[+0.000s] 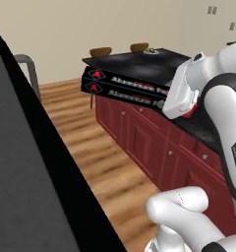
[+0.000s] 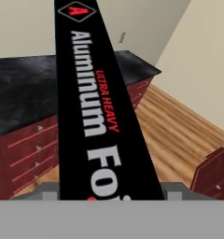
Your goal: Retrieve the tupperware and aluminum foil from the cabinet and place them on the dining counter near the plate with broccoli and potato to prepare for storing leftovers.
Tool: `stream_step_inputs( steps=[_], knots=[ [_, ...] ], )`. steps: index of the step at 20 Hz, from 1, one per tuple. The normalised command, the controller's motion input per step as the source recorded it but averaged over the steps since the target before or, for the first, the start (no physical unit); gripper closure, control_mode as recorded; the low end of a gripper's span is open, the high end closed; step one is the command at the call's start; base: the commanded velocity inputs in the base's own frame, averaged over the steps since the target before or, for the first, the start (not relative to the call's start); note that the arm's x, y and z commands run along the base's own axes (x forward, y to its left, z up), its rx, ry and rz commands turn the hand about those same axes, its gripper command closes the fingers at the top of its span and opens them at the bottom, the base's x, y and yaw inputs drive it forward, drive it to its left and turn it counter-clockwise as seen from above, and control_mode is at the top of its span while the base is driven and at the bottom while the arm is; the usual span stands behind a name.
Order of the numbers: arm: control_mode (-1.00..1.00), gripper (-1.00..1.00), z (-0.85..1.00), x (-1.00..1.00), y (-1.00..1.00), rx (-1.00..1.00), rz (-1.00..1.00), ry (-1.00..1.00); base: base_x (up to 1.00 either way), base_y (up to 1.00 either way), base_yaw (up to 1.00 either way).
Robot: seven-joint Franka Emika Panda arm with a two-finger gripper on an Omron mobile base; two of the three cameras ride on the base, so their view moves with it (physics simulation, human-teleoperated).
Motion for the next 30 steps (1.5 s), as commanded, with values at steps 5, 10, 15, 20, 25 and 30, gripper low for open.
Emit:
stream_step_inputs(
  steps=[5,10,15,20,25,30],
  knots=[
    [1.00,1.00,0.00,0.00,0.00,0.00,0.00,0.00,1.00,0.37,0.00],
    [1.00,1.00,0.00,0.00,0.00,0.00,0.00,0.00,1.00,0.36,0.00],
    [1.00,1.00,0.00,0.00,0.00,0.00,0.00,0.00,1.00,0.47,0.00],
    [1.00,1.00,0.00,0.00,0.00,0.00,0.00,0.00,1.00,0.48,0.00],
    [1.00,1.00,0.00,0.00,0.00,0.00,0.00,0.00,1.00,0.53,-0.01],
    [1.00,1.00,0.00,0.00,0.00,0.00,0.00,0.00,0.73,0.76,-0.01]
  ],
)
